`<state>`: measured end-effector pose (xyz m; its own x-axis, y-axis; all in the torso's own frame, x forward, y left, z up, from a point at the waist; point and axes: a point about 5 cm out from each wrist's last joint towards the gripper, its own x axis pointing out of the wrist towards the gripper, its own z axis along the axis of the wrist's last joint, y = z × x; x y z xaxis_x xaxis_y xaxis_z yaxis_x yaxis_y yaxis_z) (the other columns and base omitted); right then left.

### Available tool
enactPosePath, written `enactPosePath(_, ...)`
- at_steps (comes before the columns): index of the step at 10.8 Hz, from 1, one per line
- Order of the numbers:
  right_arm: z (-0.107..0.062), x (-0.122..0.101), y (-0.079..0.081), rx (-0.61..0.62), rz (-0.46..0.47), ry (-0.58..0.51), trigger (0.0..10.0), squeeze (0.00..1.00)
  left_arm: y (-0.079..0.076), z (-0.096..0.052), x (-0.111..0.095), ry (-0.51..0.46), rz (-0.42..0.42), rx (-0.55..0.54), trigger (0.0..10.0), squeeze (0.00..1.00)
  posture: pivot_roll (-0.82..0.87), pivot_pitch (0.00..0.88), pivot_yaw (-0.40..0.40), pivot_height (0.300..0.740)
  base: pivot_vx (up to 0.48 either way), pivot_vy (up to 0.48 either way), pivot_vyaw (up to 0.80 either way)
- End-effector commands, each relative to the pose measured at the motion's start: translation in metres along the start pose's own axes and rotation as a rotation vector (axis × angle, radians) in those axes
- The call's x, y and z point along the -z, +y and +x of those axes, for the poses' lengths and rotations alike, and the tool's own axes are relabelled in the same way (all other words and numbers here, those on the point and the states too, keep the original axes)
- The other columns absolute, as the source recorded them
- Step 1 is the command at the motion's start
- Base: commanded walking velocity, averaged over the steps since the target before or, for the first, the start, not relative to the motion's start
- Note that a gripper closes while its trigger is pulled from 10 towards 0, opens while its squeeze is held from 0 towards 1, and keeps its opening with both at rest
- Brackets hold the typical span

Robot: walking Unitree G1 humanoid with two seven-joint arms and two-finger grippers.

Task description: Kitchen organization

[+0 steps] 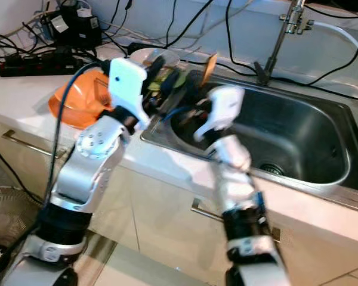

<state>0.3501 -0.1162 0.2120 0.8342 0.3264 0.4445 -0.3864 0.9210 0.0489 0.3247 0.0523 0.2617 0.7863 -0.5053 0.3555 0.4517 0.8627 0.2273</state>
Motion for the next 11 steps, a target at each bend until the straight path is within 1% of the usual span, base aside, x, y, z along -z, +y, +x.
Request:
enactPosePath(1,0.002,-0.001,-0.005,0.022,-0.002,-0.005,0.0,0.00,0.002,-0.001,0.001,0.002,0.014,-0.016,10.0,0.00,0.20,0.000,-0.017,0.725,0.000,0.000,0.00)
enactPosePath(3,0.002,0.000,-0.019,0.077,-0.029,0.012,0.0,0.00,0.007,-0.004,0.005,0.029,0.027,-0.012,10.0,0.00,0.20,0.000,-0.018,0.725,0.000,0.000,0.00)
enactPosePath(4,0.003,0.002,-0.028,0.119,-0.049,0.037,0.0,0.00,0.007,-0.008,0.010,0.064,0.013,0.030,10.0,0.00,0.21,0.000,-0.019,0.725,0.000,0.000,0.00)
enactPosePath(5,0.006,0.006,-0.041,0.186,-0.100,0.086,10.0,0.00,-0.003,-0.017,0.022,0.138,-0.078,0.159,10.0,0.00,0.21,0.000,-0.021,0.725,0.000,0.000,0.00)
enactPosePath(6,0.008,0.009,-0.050,0.229,-0.119,0.120,10.0,0.00,-0.008,-0.024,0.029,0.177,-0.110,0.205,10.0,0.00,0.21,0.000,-0.020,0.725,0.000,0.000,0.00)
enactPosePath(8,0.012,0.013,-0.072,0.339,-0.169,0.216,10.0,0.00,-0.020,-0.033,0.041,0.236,-0.140,0.253,10.0,0.00,0.22,0.000,-0.031,0.725,0.000,0.000,0.00)
enactPosePath(9,0.017,0.015,-0.076,0.343,-0.194,0.264,10.0,0.00,-0.027,-0.036,0.044,0.258,-0.166,0.280,10.0,0.00,0.22,0.000,-0.035,0.725,0.000,0.000,0.00)
enactPosePath(10,0.021,0.018,-0.075,0.332,-0.204,0.295,10.0,0.00,-0.032,-0.038,0.048,0.283,-0.182,0.293,10.0,0.00,0.22,0.000,-0.040,0.725,0.000,0.000,0.00)
enactPosePath(11,0.019,0.030,-0.073,0.321,-0.246,0.389,10.0,0.00,-0.036,-0.042,0.056,0.329,-0.202,0.302,10.0,0.00,0.23,0.000,-0.045,0.725,0.000,0.000,0.00)
